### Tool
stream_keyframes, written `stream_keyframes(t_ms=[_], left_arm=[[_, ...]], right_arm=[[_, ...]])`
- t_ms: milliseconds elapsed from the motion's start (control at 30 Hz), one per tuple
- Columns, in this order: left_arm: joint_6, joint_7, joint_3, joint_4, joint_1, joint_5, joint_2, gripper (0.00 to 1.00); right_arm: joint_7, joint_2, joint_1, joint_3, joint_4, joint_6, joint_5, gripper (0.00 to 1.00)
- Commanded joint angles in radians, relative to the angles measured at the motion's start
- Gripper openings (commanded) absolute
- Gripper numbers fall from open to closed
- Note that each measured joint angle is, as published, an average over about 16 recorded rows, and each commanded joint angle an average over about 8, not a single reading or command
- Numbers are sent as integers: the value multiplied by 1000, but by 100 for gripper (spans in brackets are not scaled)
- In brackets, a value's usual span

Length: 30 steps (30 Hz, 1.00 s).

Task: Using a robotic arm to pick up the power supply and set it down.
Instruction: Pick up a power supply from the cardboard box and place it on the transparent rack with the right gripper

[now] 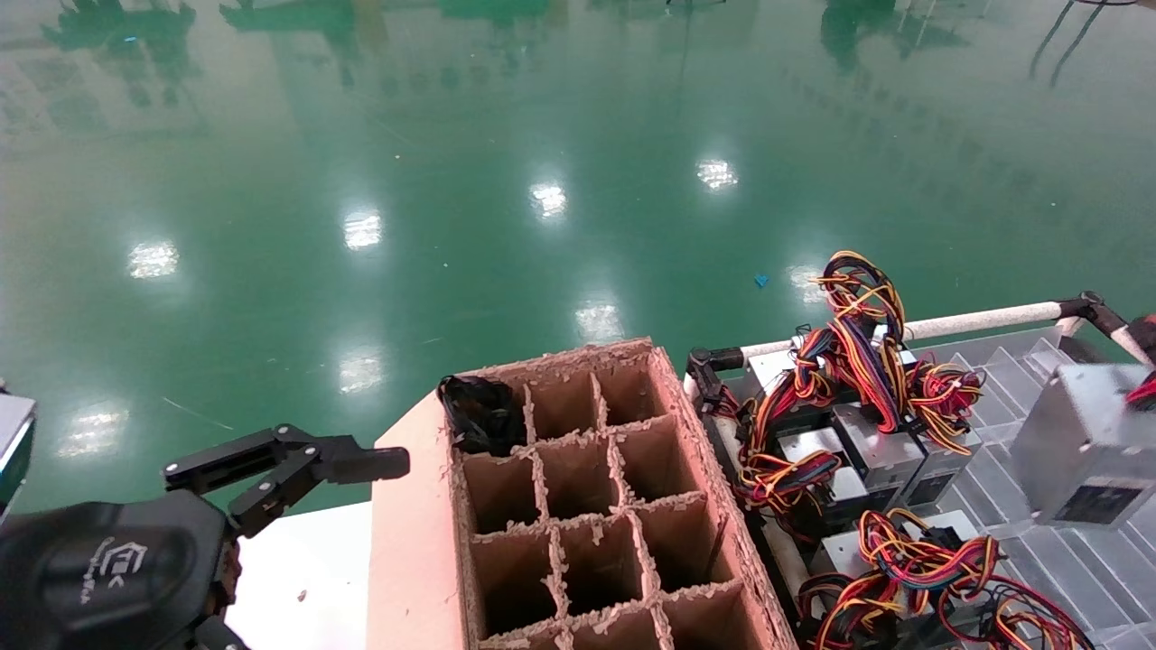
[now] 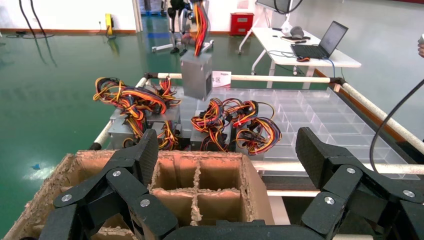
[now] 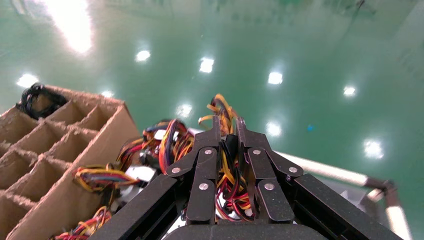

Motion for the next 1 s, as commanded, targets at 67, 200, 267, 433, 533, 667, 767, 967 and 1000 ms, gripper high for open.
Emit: stream_keyframes(t_ms=[67,200,267,433,533,667,767,967,1000], left_arm=[[0,0,0,0,0,0,0,100],[0,0,0,0,0,0,0,100],[0,0,0,0,0,0,0,100],[0,0,0,0,0,0,0,100],[0,0,0,0,0,0,0,100],[0,0,0,0,0,0,0,100],[0,0,0,0,0,0,0,100],[0,0,0,0,0,0,0,100],[0,0,0,0,0,0,0,100]], right_arm=[[-19,-17,-34,-6,-37,-3,10,0],[-30,-30,-73,-14,-61,-7,20,0],[-31,-34,-90,-17,-67,-9,26,0],[-30,-42,-123,-30,-61,-12,34,0],[-22,-47,-139,-41,-46,-14,35,0],[-10,-49,-158,-56,-25,-14,41,0],[-2,-46,-173,-63,-13,-14,52,0],[12,-30,-206,-74,6,-14,85,0],[14,-26,-213,-74,8,-14,93,0]])
